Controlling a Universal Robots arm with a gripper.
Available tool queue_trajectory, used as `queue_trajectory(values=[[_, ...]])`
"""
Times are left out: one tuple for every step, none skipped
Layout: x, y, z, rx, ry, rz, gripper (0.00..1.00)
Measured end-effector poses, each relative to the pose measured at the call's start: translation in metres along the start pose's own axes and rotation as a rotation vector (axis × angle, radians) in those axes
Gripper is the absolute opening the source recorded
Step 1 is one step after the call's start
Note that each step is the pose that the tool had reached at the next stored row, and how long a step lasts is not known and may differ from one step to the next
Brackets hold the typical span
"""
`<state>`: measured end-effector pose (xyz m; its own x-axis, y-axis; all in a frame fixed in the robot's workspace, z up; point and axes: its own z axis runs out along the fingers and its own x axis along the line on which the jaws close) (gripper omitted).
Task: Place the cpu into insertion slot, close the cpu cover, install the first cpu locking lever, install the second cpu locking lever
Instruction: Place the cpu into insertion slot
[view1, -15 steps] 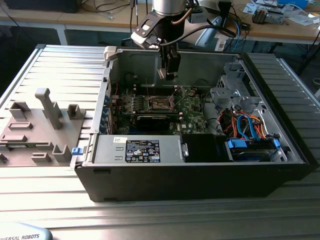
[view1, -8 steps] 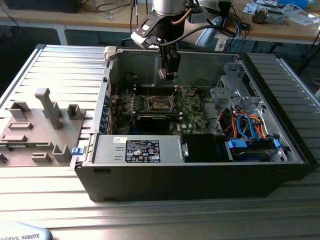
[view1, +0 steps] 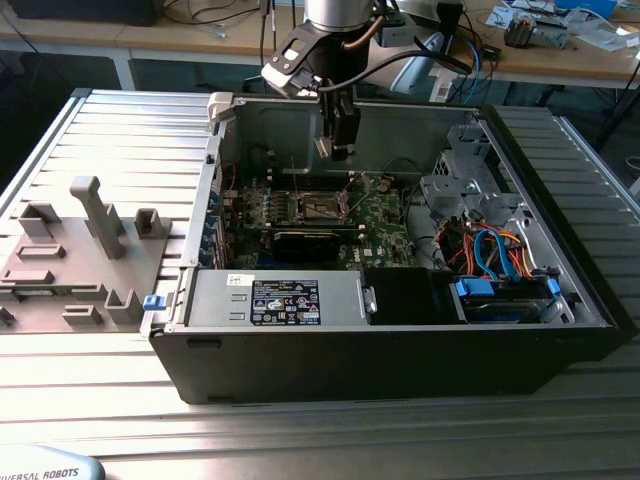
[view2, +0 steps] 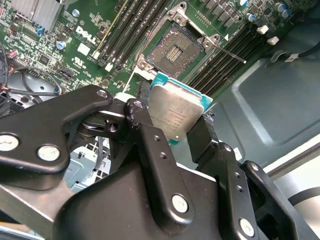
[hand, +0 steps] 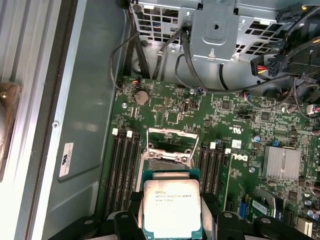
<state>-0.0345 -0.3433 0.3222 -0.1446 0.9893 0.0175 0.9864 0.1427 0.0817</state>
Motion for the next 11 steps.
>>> queue_trajectory(values=[[0.0, 0.0, 0.0, 0.0, -0.0001, 0.001, 0.54], [0.0, 0.0, 0.0, 0.0, -0.0002, 0.002, 0.54], [0.0, 0.0, 0.0, -0.0001, -0.0003, 0.003, 0.54], [0.0, 0.0, 0.0001, -0.0001, -0.0003, 0.004, 0.54], [0.0, 0.0, 0.0001, -0.0001, -0.0004, 0.005, 0.54], [0.0, 0.0, 0.0001, -0.0001, -0.0005, 0.005, 0.54], [0.0, 0.0, 0.0001, -0.0001, -0.0005, 0.006, 0.54], [0.0, 0.0, 0.0001, -0.0001, -0.0006, 0.007, 0.54], [0.0, 0.0, 0.0001, -0.0001, -0.0007, 0.008, 0.54], [0.0, 0.0, 0.0001, -0.0002, -0.0007, 0.009, 0.54], [0.0, 0.0, 0.0002, -0.0002, -0.0009, 0.01, 0.54]])
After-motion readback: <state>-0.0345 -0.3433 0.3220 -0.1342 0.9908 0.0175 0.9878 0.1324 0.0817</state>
